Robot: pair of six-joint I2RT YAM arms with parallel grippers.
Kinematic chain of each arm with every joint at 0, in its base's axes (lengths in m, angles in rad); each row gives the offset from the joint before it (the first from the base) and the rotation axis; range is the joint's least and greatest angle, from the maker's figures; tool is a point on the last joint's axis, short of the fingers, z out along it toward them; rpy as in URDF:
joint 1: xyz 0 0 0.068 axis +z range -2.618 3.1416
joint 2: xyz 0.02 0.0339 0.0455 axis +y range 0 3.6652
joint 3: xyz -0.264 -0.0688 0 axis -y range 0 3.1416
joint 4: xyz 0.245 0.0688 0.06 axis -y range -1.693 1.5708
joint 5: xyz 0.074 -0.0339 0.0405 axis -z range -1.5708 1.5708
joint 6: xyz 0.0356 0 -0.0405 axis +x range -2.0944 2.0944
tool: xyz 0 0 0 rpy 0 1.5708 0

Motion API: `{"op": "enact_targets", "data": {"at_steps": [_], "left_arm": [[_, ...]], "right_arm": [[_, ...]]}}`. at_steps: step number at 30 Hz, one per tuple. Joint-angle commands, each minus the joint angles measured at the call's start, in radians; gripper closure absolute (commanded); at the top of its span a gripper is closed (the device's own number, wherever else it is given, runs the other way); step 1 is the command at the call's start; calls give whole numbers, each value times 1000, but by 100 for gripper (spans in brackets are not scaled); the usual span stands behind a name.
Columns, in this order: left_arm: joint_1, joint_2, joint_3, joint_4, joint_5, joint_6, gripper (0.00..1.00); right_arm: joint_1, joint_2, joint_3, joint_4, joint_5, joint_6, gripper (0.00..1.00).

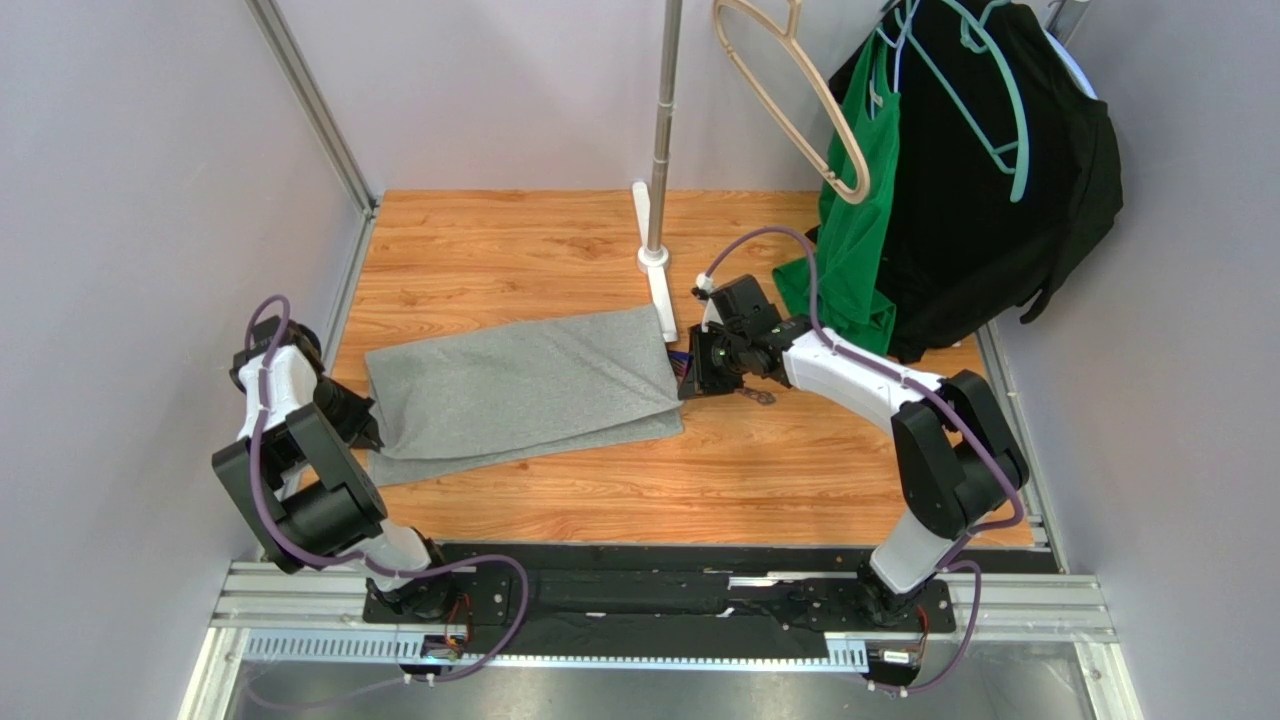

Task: Fold the napkin into a case and place the utensils inside
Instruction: Fold and flatten the napkin at the center of the board.

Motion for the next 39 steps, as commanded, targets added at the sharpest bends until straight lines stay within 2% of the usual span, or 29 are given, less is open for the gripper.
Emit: {"op": "enact_targets", "data": {"at_steps": [1,14,30,39], "left_arm": [[8,18,5,-16,-29,8,100],[30,16,5,-31,-29,-4,100],[68,42,-59,-28,85,-69,100],[77,70,-64,-21,56,-77,100]], "right_arm": [[10,-35,-15,32,-13,0,100],[17,-46,-38,16,1,-14,100],[14,-26,-64,29,13,-24,100],[15,-11,-79,43,5,-24,100]]}}
